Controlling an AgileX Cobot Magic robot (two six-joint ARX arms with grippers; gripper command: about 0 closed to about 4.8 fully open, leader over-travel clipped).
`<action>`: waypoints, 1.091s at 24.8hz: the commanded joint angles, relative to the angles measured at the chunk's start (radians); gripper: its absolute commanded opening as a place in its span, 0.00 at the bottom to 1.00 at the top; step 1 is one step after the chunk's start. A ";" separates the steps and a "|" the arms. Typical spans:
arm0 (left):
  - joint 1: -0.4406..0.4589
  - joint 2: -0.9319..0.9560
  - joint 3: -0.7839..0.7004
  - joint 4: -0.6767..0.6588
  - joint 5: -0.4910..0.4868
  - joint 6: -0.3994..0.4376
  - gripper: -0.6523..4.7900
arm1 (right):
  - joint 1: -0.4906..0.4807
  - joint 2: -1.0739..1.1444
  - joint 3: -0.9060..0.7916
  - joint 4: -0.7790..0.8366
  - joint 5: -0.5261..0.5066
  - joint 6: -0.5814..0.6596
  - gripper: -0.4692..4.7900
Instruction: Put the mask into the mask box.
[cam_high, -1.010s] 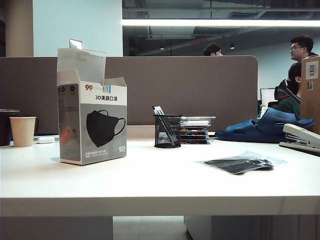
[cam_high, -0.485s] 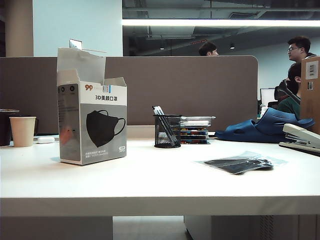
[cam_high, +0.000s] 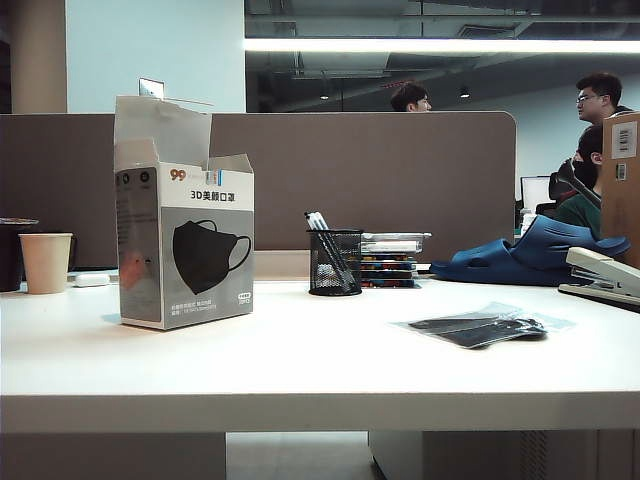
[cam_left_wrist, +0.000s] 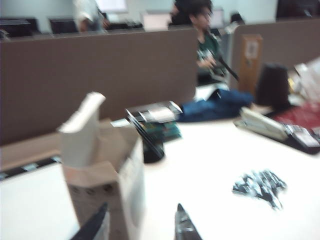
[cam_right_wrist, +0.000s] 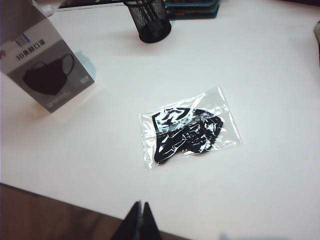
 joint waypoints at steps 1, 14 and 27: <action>0.000 0.078 0.079 -0.092 0.035 0.072 0.42 | 0.002 0.109 0.099 -0.037 -0.017 -0.015 0.27; 0.000 0.287 0.253 -0.163 0.032 0.122 0.43 | 0.092 0.616 0.259 -0.043 -0.026 -0.181 1.00; 0.000 0.287 0.253 -0.164 0.031 0.122 0.43 | 0.227 1.004 0.274 0.280 0.204 -0.248 1.00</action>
